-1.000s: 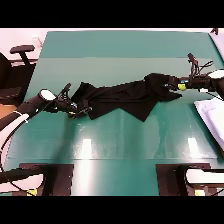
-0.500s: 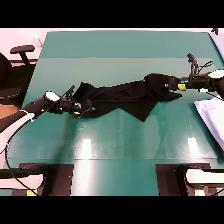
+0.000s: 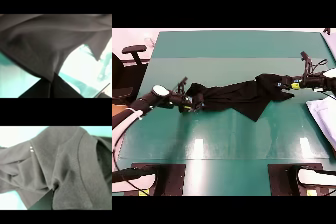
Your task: Fold the shirts.
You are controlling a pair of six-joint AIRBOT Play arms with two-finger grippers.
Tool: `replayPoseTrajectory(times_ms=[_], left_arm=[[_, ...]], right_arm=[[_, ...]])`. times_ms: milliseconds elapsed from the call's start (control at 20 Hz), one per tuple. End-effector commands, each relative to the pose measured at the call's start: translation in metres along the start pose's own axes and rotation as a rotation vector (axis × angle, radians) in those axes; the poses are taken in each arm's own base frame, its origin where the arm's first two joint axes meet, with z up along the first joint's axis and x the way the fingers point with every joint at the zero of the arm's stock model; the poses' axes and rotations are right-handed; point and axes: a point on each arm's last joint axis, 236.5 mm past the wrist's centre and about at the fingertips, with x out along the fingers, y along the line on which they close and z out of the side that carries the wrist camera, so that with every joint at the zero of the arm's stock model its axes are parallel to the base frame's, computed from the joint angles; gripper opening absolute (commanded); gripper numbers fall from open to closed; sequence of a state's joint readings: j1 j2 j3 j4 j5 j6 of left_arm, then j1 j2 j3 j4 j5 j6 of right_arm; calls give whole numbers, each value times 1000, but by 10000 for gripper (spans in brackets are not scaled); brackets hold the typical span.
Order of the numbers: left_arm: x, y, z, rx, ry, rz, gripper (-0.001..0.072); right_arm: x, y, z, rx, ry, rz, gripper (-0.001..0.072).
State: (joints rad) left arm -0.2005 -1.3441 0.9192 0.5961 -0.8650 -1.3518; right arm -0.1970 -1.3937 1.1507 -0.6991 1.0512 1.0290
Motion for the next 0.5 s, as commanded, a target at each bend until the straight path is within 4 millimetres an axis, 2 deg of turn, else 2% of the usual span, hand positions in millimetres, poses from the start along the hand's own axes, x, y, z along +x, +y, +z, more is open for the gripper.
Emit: replayPoseTrajectory(times_ms=[0,100,250,350,450], left_arm=[[-70,-52,38,174,-169,11,19],[-145,-86,67,270,-353,33,20],[-274,-123,88,398,-631,125,20],[-353,-147,82,482,-795,210,20],[-407,-181,63,593,-898,251,21]], right_arm=[[-39,35,17,-88,-92,1,24],[-76,64,34,-166,-180,-1,23],[-161,115,74,-289,-395,-33,23],[-227,148,93,-378,-551,-77,23],[-288,183,99,-448,-688,-119,23]])
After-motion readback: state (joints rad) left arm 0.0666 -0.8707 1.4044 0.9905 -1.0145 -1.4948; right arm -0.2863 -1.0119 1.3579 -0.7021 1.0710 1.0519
